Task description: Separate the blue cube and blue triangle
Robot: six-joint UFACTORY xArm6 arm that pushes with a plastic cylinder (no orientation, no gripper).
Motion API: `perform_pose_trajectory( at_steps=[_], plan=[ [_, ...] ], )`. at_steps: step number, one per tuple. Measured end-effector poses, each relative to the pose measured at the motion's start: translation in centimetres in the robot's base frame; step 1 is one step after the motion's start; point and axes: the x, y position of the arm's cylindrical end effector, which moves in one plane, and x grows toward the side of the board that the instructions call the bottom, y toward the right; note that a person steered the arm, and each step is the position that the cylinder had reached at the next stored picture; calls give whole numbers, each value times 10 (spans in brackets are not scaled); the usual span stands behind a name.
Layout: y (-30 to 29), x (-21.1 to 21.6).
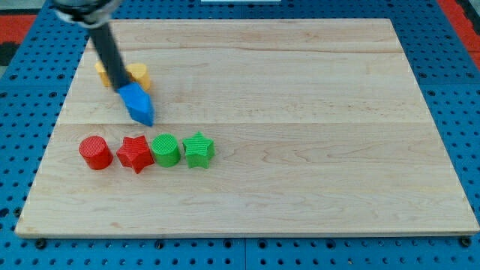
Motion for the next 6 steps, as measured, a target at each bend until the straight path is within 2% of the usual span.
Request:
perform_pose_trajectory(
  at_steps=[1, 2, 4, 6],
  plan=[
    [11, 8],
    [-29, 10],
    [-48, 43],
    [16, 65]
  ],
)
